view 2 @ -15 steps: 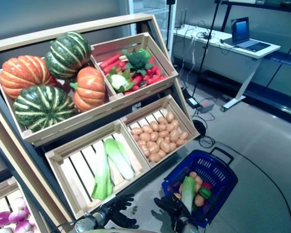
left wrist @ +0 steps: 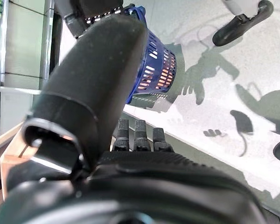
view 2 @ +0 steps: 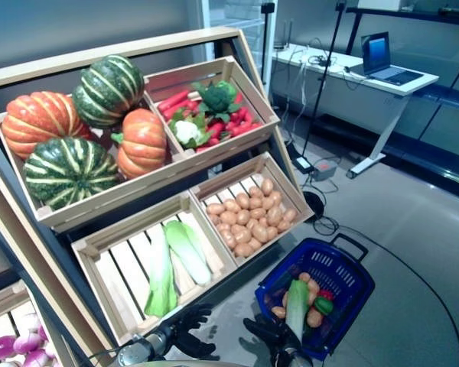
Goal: Put vegetables into the basket
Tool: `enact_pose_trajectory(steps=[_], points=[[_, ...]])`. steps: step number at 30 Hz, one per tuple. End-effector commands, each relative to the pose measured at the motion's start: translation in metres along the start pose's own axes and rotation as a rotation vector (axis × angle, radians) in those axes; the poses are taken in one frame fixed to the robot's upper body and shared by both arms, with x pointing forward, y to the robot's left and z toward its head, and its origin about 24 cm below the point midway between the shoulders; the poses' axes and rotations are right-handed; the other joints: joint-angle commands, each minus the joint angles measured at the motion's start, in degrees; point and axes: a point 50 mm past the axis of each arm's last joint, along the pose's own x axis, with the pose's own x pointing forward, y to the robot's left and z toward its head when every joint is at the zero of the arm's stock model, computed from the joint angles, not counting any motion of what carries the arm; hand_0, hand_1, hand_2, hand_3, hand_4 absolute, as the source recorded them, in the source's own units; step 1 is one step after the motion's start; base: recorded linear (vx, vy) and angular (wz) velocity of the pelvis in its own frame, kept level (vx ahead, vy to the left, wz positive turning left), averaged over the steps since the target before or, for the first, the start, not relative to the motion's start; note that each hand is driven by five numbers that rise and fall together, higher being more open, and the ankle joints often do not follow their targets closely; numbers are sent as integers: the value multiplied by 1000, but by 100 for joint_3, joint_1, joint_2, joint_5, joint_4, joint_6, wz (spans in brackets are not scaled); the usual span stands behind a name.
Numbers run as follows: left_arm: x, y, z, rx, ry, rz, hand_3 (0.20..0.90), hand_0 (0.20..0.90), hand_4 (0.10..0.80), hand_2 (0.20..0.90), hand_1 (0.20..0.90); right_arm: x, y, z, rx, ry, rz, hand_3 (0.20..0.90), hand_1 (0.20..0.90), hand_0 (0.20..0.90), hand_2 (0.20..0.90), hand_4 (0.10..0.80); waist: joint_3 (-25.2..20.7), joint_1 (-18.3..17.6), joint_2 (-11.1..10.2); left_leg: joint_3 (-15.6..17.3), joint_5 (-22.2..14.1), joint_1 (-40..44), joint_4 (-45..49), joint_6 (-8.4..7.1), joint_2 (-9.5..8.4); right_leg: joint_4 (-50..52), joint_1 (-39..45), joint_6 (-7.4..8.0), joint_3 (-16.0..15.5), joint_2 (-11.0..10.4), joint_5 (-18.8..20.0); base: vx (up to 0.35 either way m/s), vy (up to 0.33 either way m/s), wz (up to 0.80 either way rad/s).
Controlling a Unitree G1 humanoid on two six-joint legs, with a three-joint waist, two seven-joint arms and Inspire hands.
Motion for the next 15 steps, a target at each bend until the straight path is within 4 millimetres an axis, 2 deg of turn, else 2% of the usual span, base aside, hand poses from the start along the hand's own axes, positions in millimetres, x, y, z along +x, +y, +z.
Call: enact_pose_trajectory(steps=[1,8,10,11,13,14,15], points=[[16,16,51,100,-204,12,900,900,800,900,900,14,36,36,19,-113,79,900,900,900,900,800,385,175,-136,285,-822,636,55,78,-115,3,-406,-264,242,-82,551,0,0,0],[15,17,46,111,-185,17,900,900,800,900,900,14,37,30,21,-92,75,900,900,900,900,800,351,162,-144,347,-820,666,55,78,-108,3,-386,-265,219,-70,533,8,-15,0],[15,16,46,124,-185,12,900,900,800,900,900,14,38,27,26,-68,70,900,900,900,900,800,366,116,-168,521,-751,766,70,55,-83,3,-398,-278,233,-48,559,0,0,0],[16,15,49,130,-199,9,900,900,800,900,900,14,37,26,47,-58,72,900,900,900,900,800,440,107,-216,569,-783,670,430,13,-105,3,-417,-322,278,-50,598,-31,-26,-3],[16,13,53,135,-221,-4,900,900,800,900,900,13,36,26,76,-60,76,900,900,900,900,800,561,142,-267,422,-757,318,1019,-59,-124,3,-443,-369,346,-48,662,-84,45,-1],[18,12,61,157,-255,-15,900,900,800,900,900,14,36,32,90,-86,69,900,900,900,900,800,707,185,-229,195,-565,17,988,-127,-65,3,-483,-361,472,-19,684,-170,213,9],[19,15,68,151,-286,14,900,900,800,900,900,14,36,38,107,-106,66,900,900,900,900,800,773,186,-169,180,-392,2,612,-162,38,7,-515,-334,523,-15,666,-183,274,21]])
